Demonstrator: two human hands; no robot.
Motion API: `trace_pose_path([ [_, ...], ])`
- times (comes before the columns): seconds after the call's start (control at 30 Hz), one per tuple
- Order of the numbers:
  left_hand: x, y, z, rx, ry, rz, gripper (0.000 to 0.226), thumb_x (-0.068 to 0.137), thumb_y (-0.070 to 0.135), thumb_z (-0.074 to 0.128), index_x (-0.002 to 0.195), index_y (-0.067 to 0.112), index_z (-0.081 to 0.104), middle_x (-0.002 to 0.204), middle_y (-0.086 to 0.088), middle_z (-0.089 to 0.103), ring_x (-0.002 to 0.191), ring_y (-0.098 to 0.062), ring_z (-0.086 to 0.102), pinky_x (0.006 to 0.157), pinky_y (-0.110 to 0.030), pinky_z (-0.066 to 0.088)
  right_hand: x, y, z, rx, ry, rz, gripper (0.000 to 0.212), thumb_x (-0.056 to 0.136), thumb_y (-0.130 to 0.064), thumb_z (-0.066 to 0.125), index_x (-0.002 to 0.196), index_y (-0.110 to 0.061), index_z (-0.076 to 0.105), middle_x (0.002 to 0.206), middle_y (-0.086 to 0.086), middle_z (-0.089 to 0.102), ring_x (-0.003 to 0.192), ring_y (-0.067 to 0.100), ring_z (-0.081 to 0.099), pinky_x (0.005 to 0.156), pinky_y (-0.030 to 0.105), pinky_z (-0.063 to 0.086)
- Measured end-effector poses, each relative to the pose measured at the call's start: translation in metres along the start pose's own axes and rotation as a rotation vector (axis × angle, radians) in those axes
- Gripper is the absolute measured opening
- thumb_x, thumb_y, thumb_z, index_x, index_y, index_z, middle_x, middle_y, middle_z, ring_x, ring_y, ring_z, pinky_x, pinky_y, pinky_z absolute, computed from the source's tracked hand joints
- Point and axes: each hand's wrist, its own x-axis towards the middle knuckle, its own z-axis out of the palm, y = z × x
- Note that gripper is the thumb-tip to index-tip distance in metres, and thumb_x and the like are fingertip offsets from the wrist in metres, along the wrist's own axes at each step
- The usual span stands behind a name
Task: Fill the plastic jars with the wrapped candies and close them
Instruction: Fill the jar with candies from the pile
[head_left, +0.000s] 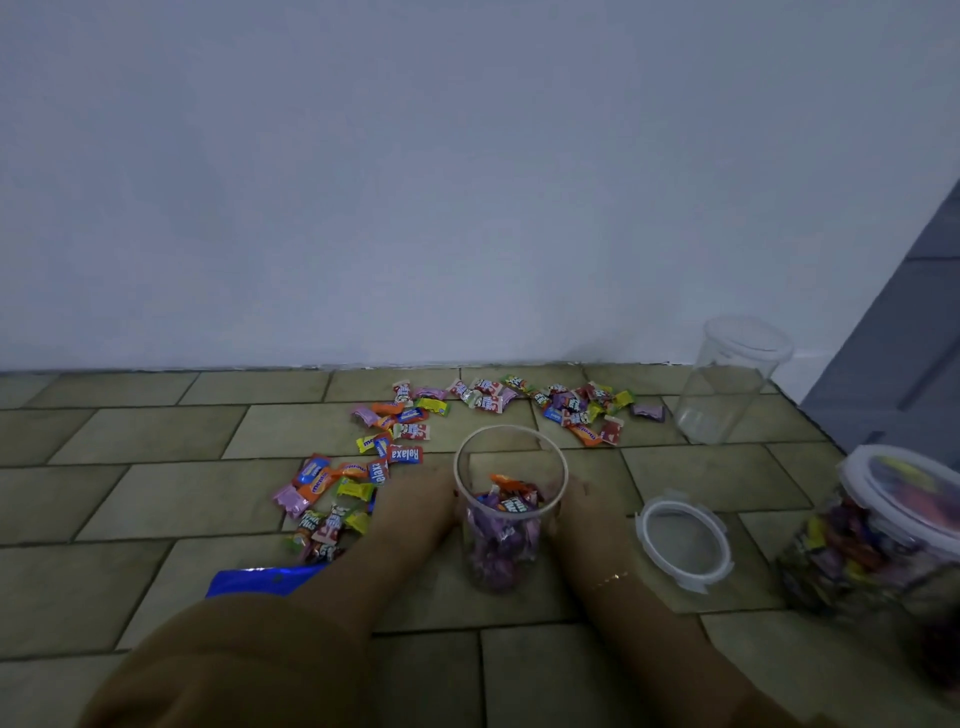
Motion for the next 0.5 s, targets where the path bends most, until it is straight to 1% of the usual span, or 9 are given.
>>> trace_pose_path([
  [0.07,0.000,-0.009,0.007,-0.027,0.029,-0.061,0.017,0.092,0.027,0.045,0.102,0.021,0.059,0.108,0.001,0.064,0.102,-0.019,0.059,0.078,-0.028,0.044,-0.009,0.006,0.004,0.008,0.075,-0.032,0.021,0.096,-0.024,0.042,0.112,-0.015,0.053,0.111,0.006,0.059,0.103,0.020,0.053,0.085,0.030,0.043],
  [0.17,-0.003,-0.015,0.006,-0.095,0.124,-0.130,0.022,0.093,0.038,0.045,0.104,0.022,0.055,0.100,0.002,0.065,0.094,-0.020,0.060,0.070,-0.029,0.039,-0.020,0.011,-0.002,-0.017,0.067,-0.017,0.015,0.095,-0.025,0.041,0.104,-0.017,0.051,0.102,0.004,0.061,0.093,0.019,0.057,0.076,0.028,0.043],
  [0.2,0.001,-0.016,0.006,-0.178,0.168,-0.181,0.024,0.094,0.041,0.044,0.100,0.020,0.054,0.093,0.001,0.064,0.089,-0.021,0.061,0.066,-0.029,0.039,-0.019,0.010,-0.001,-0.025,0.040,0.005,0.013,0.095,-0.025,0.041,0.101,-0.017,0.049,0.098,0.004,0.062,0.089,0.019,0.058,0.073,0.028,0.044],
  [0.27,0.001,-0.016,-0.002,-0.441,0.274,-0.307,0.036,0.094,0.049,0.042,0.080,0.016,0.048,0.073,-0.002,0.055,0.076,-0.025,0.057,0.057,-0.031,0.034,-0.022,0.008,-0.006,0.087,0.009,0.100,0.014,0.096,-0.028,0.043,0.101,-0.016,0.049,0.093,0.005,0.064,0.083,0.020,0.059,0.069,0.030,0.045],
  [0.33,-0.001,-0.012,-0.014,-0.744,0.368,-0.409,0.052,0.091,0.060,0.035,0.067,0.015,0.041,0.063,-0.003,0.048,0.066,-0.024,0.051,0.057,-0.033,0.033,-0.021,0.009,-0.012,0.235,-0.007,0.206,0.021,0.095,-0.032,0.048,0.106,-0.015,0.053,0.096,0.005,0.064,0.088,0.022,0.060,0.067,0.028,0.040],
  [0.37,-0.002,-0.010,-0.022,-0.915,0.407,-0.478,0.055,0.089,0.064,0.033,0.064,0.015,0.040,0.061,-0.003,0.047,0.063,-0.023,0.049,0.058,-0.034,0.036,-0.019,0.010,-0.017,0.311,-0.019,0.257,0.026,0.093,-0.035,0.051,0.107,-0.014,0.057,0.098,0.005,0.063,0.090,0.023,0.059,0.067,0.027,0.038],
  [0.4,-0.002,-0.009,-0.030,-1.086,0.437,-0.551,0.058,0.089,0.066,0.031,0.062,0.015,0.041,0.058,-0.003,0.047,0.059,-0.022,0.047,0.060,-0.034,0.038,-0.017,0.010,-0.023,0.425,-0.012,0.310,0.031,0.091,-0.036,0.056,0.107,-0.011,0.061,0.096,0.006,0.064,0.088,0.023,0.059,0.066,0.028,0.039],
  [0.43,-0.002,-0.009,-0.037,-1.252,0.446,-0.621,0.061,0.088,0.069,0.029,0.061,0.016,0.040,0.055,-0.002,0.045,0.055,-0.020,0.044,0.058,-0.033,0.039,-0.015,0.009,-0.029,0.612,0.001,0.378,0.034,0.088,-0.036,0.061,0.105,-0.007,0.062,0.091,0.006,0.064,0.080,0.023,0.059,0.062,0.029,0.042],
  [0.5,-0.004,-0.008,-0.051,-1.543,0.439,-0.686,0.063,0.087,0.074,0.026,0.060,0.018,0.039,0.051,0.000,0.040,0.046,-0.016,0.036,0.046,-0.026,0.032,-0.015,0.004,-0.043,1.078,0.001,0.532,0.037,0.085,-0.036,0.066,0.102,-0.004,0.060,0.081,0.005,0.060,0.064,0.020,0.057,0.047,0.025,0.044],
])
